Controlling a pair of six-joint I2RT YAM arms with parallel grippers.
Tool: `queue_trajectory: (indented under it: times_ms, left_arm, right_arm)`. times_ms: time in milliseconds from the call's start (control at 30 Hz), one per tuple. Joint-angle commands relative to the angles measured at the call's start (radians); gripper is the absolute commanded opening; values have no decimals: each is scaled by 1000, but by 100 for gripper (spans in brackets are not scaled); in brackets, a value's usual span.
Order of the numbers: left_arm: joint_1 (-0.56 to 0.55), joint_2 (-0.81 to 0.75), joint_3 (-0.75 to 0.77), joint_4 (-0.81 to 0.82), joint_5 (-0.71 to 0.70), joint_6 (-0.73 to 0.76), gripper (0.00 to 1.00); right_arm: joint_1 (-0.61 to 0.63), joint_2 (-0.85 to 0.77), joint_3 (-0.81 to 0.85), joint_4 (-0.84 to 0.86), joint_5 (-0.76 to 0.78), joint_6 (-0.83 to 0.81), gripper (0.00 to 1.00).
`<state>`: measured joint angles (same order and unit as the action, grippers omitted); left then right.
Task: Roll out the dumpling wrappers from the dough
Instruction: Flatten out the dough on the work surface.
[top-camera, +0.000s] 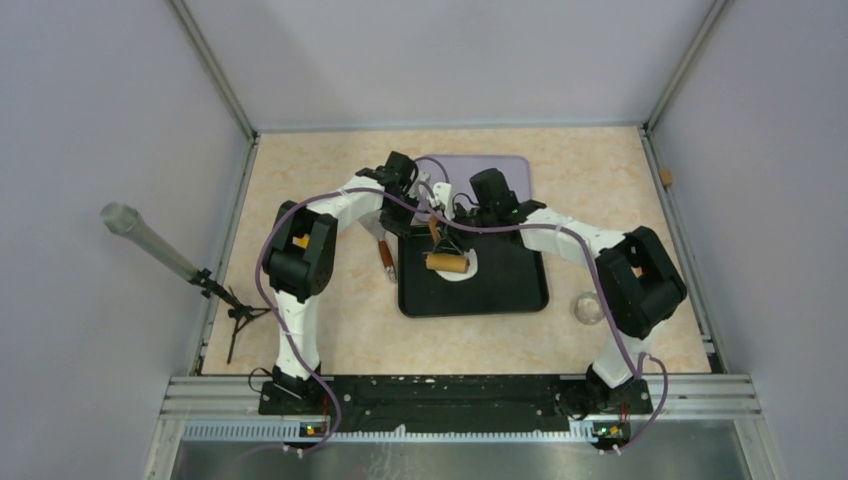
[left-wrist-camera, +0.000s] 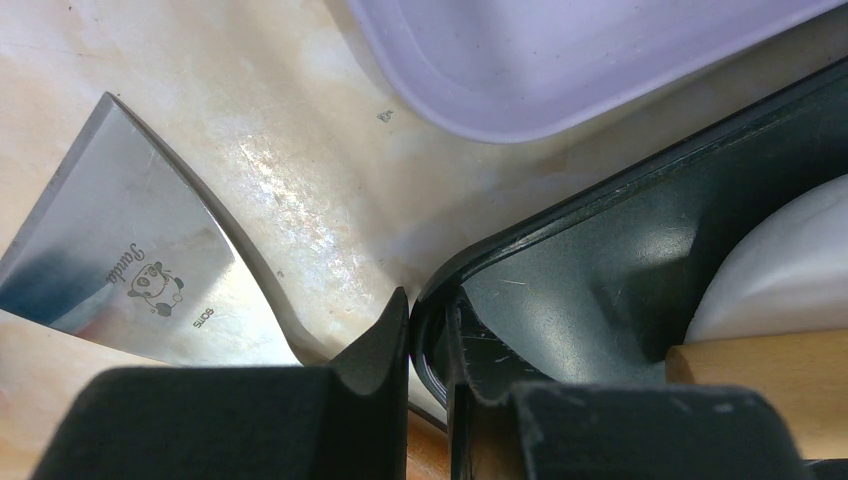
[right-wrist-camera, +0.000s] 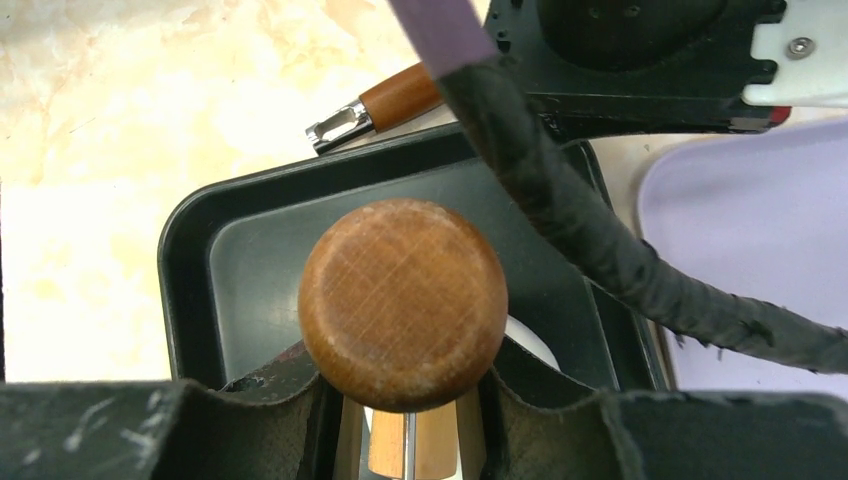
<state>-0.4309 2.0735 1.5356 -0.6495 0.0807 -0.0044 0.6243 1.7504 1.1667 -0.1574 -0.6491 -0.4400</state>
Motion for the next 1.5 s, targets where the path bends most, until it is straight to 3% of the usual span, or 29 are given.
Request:
queue_trajectory:
  times_ms: [0,633,900,1033,1133,1467]
  left_arm:
    - [-4,40,3,43,-54,-5,0]
    - [-8,40,5,43,-49,-5,0]
    - [-41,21,2,21,74,120,0]
    - [-77,16,12,-13,115,184,0]
    - [-103,11,15,-27,136,221,0]
    - [-120,44,49,-56,112,224,0]
  right_arm:
    - [35,80,-86,-241,52,-34,0]
    - [48,-41,-115,-327,-45,-112,0]
    - [-94,-260,-45,-382,-199,-371,0]
    - [-176,-328,-49,-326,-248,-502,0]
    - [-203,-300,-28,-309,-283,-578,0]
    - [-235,-81,42,-543,-335,-875,0]
